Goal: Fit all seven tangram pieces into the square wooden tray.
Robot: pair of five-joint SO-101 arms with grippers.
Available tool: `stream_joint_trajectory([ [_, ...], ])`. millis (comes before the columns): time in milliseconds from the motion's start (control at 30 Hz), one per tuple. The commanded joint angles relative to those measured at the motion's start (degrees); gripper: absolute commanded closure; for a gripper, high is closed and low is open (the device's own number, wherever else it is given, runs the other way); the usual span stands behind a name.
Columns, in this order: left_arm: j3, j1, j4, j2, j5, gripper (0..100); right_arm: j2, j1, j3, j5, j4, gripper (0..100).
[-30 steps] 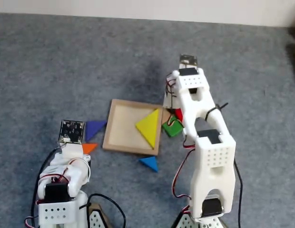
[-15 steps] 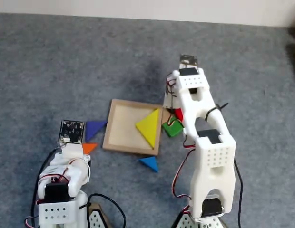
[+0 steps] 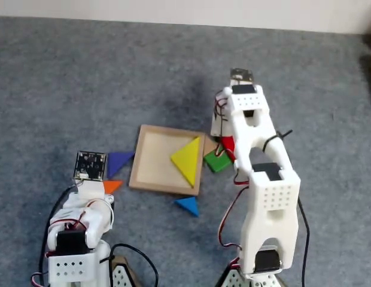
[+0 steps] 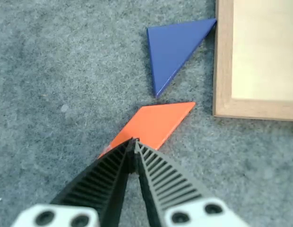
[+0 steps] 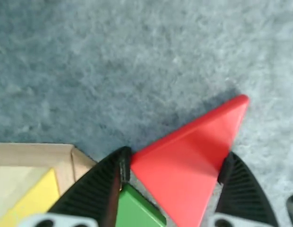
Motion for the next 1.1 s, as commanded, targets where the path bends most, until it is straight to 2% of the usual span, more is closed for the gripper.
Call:
stream_joint_trajectory([
  [0, 1.10, 0.48, 0.09, -2.51, -0.44, 100, -1.71, 1.54, -3.03, 0.88, 4.44, 77.8],
  [300, 1.10, 0.48, 0.09, -2.51, -0.44, 100, -10.33, 1.10, -5.58, 9.67, 8.22, 77.8],
  [567, 1.10, 0.48, 0.09, -2.51, -0.44, 100, -16.40, -2.51, -5.49, 17.67, 8.22, 77.8],
  [667, 1.10, 0.48, 0.09, -2.51, -0.44, 100, -15.52, -2.24, -5.49, 15.38, 8.13, 77.5],
  [733, 1.10, 0.48, 0.09, -2.51, -0.44, 100, -13.67, -2.07, -5.49, 10.81, 8.13, 76.9],
  [867, 1.10, 0.48, 0.09, -2.51, -0.44, 100, -9.10, -2.07, -5.49, 2.11, 8.13, 66.1],
  [933, 1.10, 0.48, 0.09, -2.51, -0.44, 100, -6.81, -1.89, -5.76, 0.18, 8.13, 62.3],
  [1067, 1.10, 0.48, 0.09, -2.51, -0.44, 100, -2.51, -1.89, -6.02, -0.70, 7.78, 61.9],
])
